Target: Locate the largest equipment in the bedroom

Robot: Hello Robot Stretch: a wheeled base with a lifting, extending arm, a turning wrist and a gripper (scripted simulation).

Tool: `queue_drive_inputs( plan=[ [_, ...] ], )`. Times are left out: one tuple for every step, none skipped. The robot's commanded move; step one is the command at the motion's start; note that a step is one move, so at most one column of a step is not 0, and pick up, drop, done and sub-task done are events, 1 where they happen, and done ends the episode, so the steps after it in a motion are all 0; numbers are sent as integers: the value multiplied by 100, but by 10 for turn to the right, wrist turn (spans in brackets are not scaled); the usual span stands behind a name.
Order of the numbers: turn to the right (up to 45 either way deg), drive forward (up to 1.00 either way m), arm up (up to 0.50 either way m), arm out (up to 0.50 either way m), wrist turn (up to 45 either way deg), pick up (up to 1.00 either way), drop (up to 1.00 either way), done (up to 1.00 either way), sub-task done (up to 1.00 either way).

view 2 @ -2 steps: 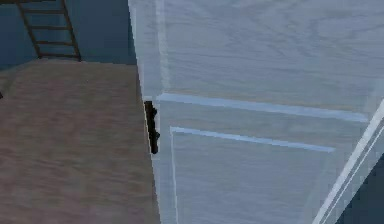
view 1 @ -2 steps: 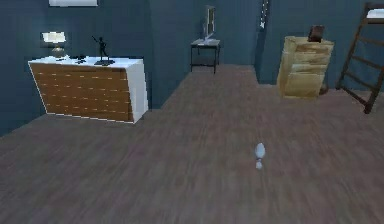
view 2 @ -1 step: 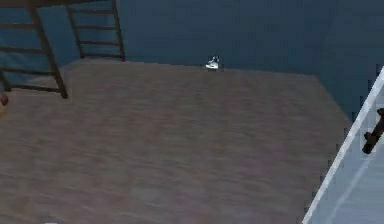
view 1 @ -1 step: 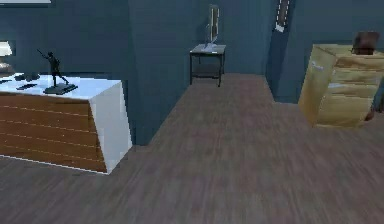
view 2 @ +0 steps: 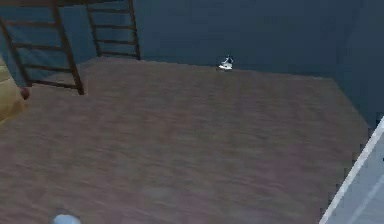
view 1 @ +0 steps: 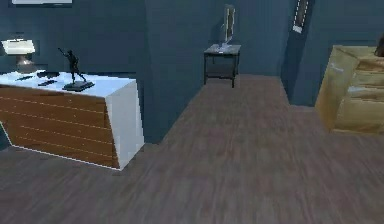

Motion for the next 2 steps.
queue_drive_inputs(
  plan=[
    [0,80,0,0,0,0,0,0,0],
    [240,0,0,0,0,0,0,0,0]
  ],
)
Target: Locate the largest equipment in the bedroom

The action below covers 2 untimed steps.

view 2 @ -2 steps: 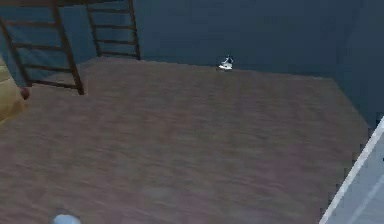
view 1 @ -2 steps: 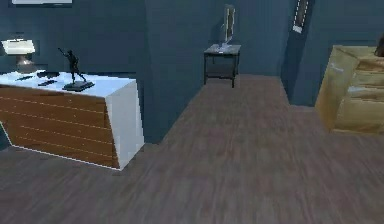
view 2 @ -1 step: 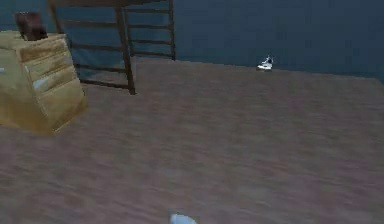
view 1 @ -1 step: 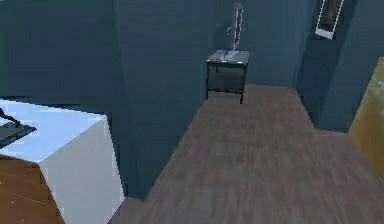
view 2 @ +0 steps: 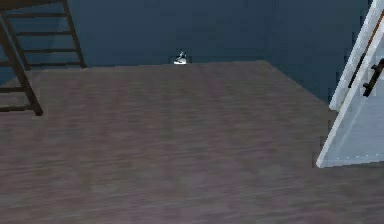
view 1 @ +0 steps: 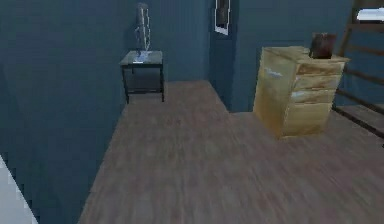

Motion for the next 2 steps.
queue_drive_inputs(
  plan=[
    [0,75,0,0,0,0,0,0,0],
    [150,0,0,0,0,0,0,0,0]
  ],
)
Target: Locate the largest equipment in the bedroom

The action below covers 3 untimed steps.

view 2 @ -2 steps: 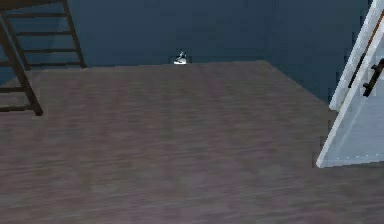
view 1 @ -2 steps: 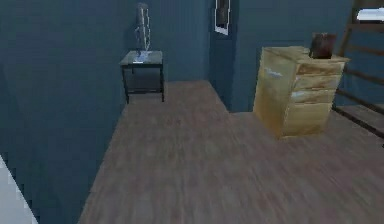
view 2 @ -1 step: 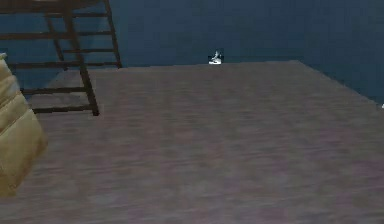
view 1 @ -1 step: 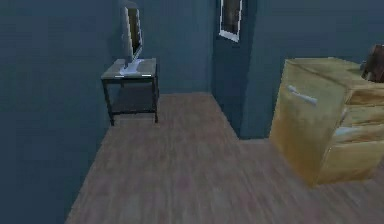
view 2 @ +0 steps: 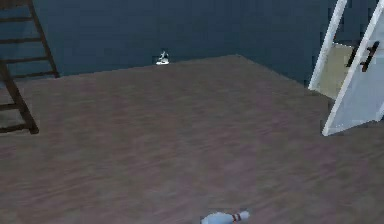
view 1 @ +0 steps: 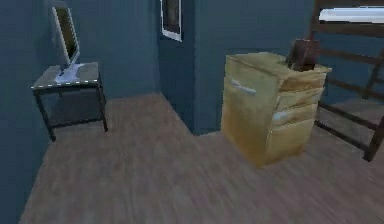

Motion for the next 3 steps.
queue_drive_inputs(
  plan=[
    [0,100,0,0,0,0,0,0,0],
    [0,55,0,0,0,0,0,0,0],
    [450,0,0,0,0,0,0,0,0]
  ],
)
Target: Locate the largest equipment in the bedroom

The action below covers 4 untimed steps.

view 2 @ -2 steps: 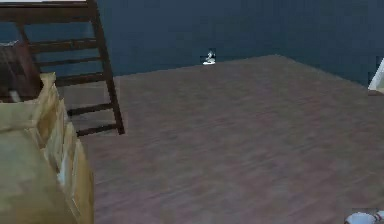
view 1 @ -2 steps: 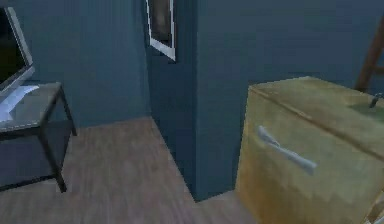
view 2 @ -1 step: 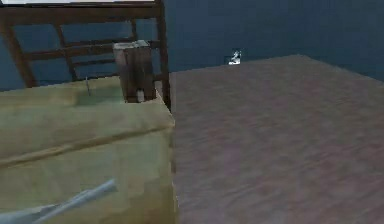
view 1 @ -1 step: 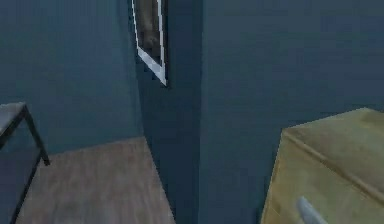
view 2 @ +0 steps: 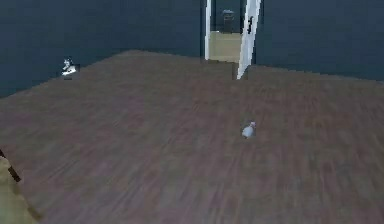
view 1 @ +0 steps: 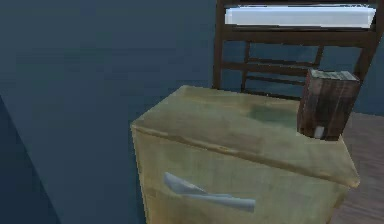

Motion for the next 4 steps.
queue_drive_inputs(
  plan=[
    [150,0,0,0,0,0,0,0,0],
    [450,0,0,0,0,0,0,0,0],
    [390,0,0,0,0,0,0,0,0],
    [0,55,0,0,0,0,0,0,0]
  ],
)
